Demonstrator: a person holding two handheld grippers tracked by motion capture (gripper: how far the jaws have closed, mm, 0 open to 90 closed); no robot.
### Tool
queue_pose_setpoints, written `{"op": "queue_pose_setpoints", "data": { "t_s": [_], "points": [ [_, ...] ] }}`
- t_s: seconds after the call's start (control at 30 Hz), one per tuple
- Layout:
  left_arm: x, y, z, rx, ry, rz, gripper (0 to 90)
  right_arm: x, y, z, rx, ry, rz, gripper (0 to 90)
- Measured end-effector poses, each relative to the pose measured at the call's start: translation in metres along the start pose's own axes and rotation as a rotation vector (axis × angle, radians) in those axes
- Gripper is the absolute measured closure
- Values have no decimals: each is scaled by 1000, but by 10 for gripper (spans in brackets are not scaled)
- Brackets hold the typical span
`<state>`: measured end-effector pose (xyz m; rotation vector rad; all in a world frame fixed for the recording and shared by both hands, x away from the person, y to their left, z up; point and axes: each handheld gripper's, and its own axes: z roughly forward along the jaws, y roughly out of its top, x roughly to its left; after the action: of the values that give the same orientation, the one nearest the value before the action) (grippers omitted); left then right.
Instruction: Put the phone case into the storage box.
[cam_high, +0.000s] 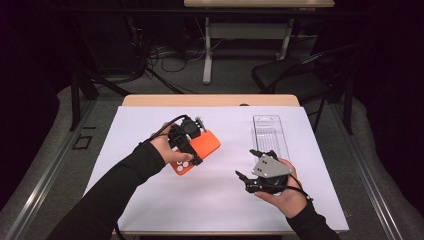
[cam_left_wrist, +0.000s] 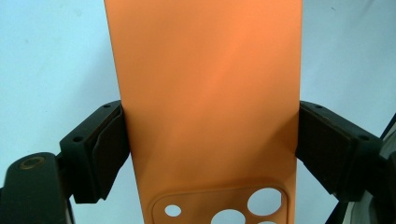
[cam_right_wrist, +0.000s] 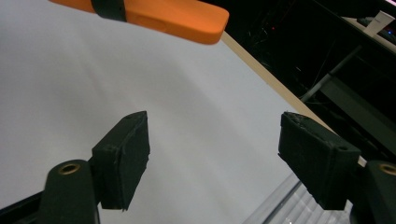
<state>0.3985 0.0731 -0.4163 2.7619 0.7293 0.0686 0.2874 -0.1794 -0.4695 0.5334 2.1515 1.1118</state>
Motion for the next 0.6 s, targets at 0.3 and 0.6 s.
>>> {"op": "queue_pose_setpoints", "data": {
  "t_s": [0.3,0.6],
  "points": [
    [1,-2,-3,1,-5,-1,146,-8,26,13,22,8,-90,300],
    [0,0,-2,7,-10,7,146,-1,32,20,66,-24,-219,200]
  ]
}}
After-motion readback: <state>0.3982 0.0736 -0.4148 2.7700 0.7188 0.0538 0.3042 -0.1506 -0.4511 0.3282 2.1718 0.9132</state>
